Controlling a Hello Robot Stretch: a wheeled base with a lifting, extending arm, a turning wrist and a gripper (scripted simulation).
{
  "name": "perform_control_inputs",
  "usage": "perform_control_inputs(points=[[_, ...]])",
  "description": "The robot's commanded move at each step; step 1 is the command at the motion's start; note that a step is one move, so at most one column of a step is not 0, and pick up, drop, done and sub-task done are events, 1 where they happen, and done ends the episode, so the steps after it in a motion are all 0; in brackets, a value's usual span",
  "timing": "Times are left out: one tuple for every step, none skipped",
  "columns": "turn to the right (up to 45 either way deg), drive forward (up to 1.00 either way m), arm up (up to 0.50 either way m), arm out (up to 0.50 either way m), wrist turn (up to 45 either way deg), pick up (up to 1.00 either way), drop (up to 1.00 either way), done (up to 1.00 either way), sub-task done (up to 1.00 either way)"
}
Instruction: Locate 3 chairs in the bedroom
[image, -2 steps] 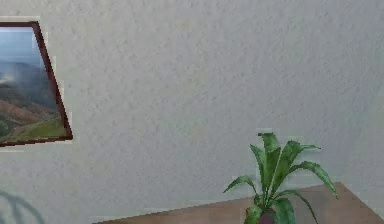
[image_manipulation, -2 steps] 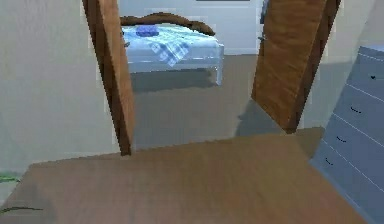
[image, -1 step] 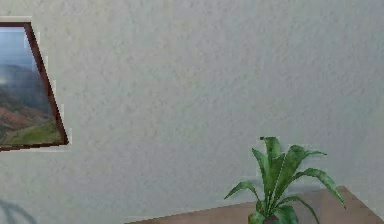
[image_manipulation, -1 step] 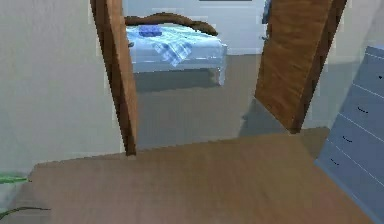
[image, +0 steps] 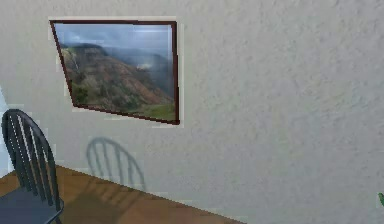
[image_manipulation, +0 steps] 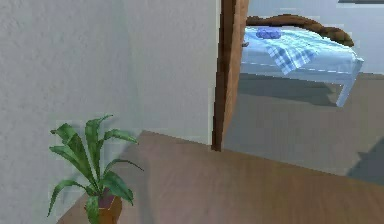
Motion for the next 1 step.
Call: perform_control_inputs(points=[[0.0, 0.2, 0.0, 0.0, 0.0, 0.0, 0.0, 0.0, 0.0]])
